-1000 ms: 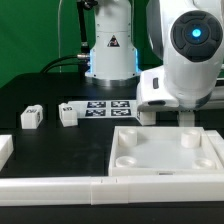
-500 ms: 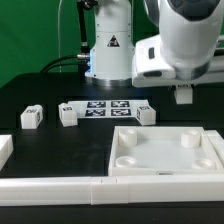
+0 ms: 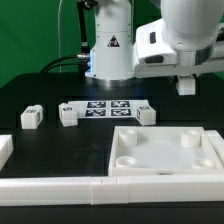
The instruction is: Assemble one leg
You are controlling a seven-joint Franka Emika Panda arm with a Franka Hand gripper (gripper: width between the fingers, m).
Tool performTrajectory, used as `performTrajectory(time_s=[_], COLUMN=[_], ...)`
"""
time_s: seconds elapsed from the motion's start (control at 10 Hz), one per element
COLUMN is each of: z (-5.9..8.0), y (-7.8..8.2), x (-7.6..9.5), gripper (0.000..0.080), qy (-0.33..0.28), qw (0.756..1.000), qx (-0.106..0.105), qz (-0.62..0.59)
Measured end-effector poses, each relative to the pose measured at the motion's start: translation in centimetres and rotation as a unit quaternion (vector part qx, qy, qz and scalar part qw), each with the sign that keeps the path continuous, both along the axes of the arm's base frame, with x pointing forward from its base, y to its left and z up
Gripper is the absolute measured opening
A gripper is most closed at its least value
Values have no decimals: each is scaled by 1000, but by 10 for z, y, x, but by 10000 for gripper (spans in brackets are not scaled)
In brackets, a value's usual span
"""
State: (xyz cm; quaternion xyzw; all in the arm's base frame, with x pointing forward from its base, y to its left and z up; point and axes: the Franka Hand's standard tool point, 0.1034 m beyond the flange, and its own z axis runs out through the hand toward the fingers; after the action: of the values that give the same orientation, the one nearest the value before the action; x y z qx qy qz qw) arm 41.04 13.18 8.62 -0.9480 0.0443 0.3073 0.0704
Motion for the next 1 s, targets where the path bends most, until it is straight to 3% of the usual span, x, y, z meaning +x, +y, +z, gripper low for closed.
performTrajectory(time_s=[0.2,0.3,0.7,0.8,1.0], z=[0,-2,19,26,24], y=[-3,-9,-22,-21,-19], x=[-1,9,44,59,54], gripper=[291,291,291,291,291], qy=[-89,-149,-295,-350,-446], qw=[996,989,955,936,894], qx=[-11,-16,-22,-24,-30], qz=[-5,-11,-18,-23,-21])
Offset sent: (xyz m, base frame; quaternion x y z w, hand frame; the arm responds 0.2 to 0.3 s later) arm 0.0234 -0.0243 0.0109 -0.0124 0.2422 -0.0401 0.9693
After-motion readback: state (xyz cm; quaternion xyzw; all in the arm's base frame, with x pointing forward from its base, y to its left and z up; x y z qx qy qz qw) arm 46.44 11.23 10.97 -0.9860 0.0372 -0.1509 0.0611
